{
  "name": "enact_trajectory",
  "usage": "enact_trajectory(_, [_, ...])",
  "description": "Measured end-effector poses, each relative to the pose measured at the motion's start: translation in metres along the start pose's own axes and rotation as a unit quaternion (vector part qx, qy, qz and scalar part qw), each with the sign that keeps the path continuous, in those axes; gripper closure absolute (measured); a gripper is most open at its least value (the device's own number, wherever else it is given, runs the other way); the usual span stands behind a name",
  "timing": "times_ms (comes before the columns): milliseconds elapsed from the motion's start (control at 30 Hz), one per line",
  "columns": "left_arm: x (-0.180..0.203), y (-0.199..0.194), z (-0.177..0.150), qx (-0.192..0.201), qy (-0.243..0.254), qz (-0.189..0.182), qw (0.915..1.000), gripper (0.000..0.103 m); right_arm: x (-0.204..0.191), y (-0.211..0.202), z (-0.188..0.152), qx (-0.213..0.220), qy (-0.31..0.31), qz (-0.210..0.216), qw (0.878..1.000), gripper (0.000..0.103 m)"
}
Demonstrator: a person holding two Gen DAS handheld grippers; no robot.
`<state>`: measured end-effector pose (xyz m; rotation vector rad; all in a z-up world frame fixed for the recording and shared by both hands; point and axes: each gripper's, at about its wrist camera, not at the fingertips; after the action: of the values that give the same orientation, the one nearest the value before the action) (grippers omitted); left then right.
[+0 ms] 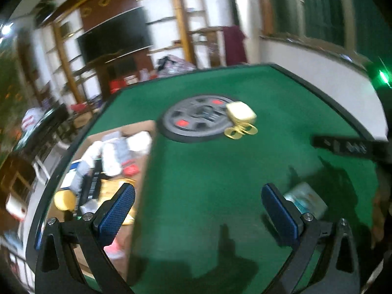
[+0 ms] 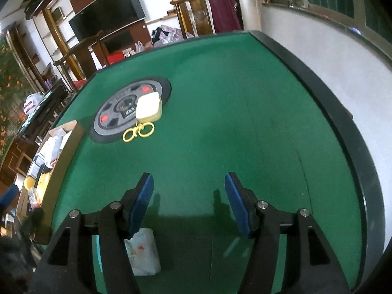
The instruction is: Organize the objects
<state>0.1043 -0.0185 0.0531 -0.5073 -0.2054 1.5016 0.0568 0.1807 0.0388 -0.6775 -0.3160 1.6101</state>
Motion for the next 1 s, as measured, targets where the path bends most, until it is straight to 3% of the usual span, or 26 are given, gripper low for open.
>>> enact_trajectory(100, [0.020,-0.004,-0.005,-0.003,0.023,-0.015,0.9996,0.002,-0.003,0.000,-0.002,0.000,0.000,0.000,1.000,0.043])
enact_trajectory(233, [0.016,-0.014,-0.005,0.000,0.008,-0.003,1.0000,0.002,-0.027,-0.005,0.000,0.011,-0.022,0.014,1.000,0.043])
enact_trajectory(400, [-0.031,-0.024,-0.003,0.012,-0.034,0.072,0.9968,0.002,-0.083,-0.005,-0.007,0.013,-0.073,0.056,0.996,0.043])
enact_trajectory(533, [-0.073,-0.028,-0.008,0.008,-0.060,0.127,0.9900,0.002,-0.143,0.000,-0.029,-0.003,-0.124,0.096,0.988,0.043])
enact_trajectory(667, [-0.115,-0.035,-0.023,0.003,-0.086,0.171,0.9815,0.002,-0.180,0.001,-0.042,-0.006,-0.156,0.107,0.982,0.043])
enact_trajectory(833, [-0.148,-0.042,-0.034,0.012,-0.104,0.206,0.9730,0.002,-0.209,-0.006,-0.050,0.006,-0.200,0.101,0.975,0.043])
enact_trajectory(1000, [-0.174,-0.046,-0.044,0.017,-0.128,0.214,0.9683,0.002,-0.233,-0.010,-0.061,0.012,-0.246,0.097,0.964,0.043])
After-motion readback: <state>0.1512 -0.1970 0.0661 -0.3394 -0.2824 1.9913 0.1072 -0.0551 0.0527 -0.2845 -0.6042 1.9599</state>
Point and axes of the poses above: each gripper's, at about its wrist camera, not at the fingertips, and y roughly the way its jaws point, x to its right, z to its top, and after that the axes turned 15 degrees about x, right-handed
